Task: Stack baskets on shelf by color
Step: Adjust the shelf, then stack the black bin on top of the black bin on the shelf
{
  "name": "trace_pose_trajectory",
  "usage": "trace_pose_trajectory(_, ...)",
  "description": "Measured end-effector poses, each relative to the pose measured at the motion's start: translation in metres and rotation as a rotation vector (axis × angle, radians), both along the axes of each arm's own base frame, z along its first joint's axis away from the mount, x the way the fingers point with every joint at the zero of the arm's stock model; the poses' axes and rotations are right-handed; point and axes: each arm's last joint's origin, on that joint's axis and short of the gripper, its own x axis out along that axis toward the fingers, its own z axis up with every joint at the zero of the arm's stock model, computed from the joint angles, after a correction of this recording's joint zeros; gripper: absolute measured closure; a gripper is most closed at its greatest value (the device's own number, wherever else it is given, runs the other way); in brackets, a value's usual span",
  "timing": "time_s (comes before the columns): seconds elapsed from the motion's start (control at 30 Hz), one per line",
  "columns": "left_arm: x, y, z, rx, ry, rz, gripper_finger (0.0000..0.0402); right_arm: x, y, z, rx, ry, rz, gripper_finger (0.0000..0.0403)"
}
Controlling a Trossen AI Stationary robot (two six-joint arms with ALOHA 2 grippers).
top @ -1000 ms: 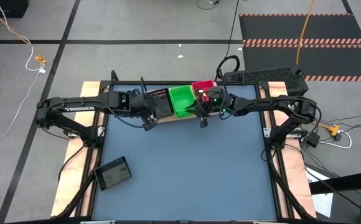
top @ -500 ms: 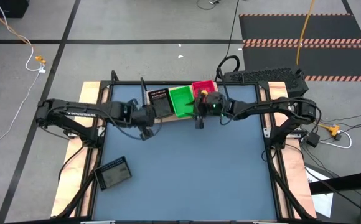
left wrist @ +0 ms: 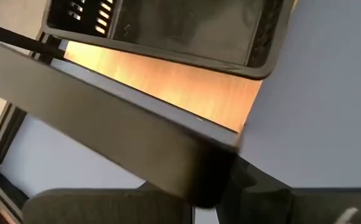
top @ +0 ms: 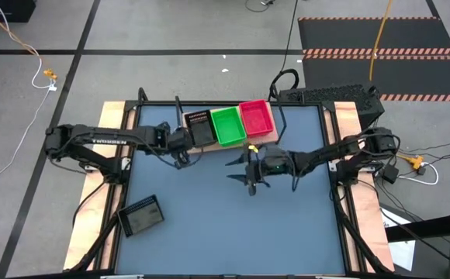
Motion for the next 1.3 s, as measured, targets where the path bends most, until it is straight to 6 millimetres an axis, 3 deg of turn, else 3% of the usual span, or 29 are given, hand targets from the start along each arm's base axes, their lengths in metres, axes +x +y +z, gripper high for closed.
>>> trace_pose_trajectory(0.17, 0.003, 0.021, 0.004, 0.037, -0.069, 0.035, 0.0367, -0.001, 0.000, -0.003, -0.045, 0.033, -0.088, 0.0217)
trace_pose_trajectory(0.5, -0.017, 0.068, 0.004, 0.052, -0.036, 0.192, 0.0367, -0.003, -0.001, -0.009, -0.030, 0.094, -0.107, 0.0218)
trace_pose_trajectory(0.8, -0.028, 0.092, 0.005, 0.069, -0.057, 0.290, 0.0367, -0.003, -0.001, -0.010, -0.005, 0.101, -0.113, 0.0218)
trace_pose_trajectory(1.07, -0.044, 0.087, 0.012, 0.034, 0.005, 0.318, 0.0367, -0.003, 0.006, -0.010, 0.024, 0.101, -0.092, 0.0218)
trace_pose_trajectory(1.3, -0.071, 0.059, 0.046, 0.029, -0.122, 0.387, 0.0367, -0.004, 0.020, -0.007, 0.023, 0.073, -0.045, 0.0218)
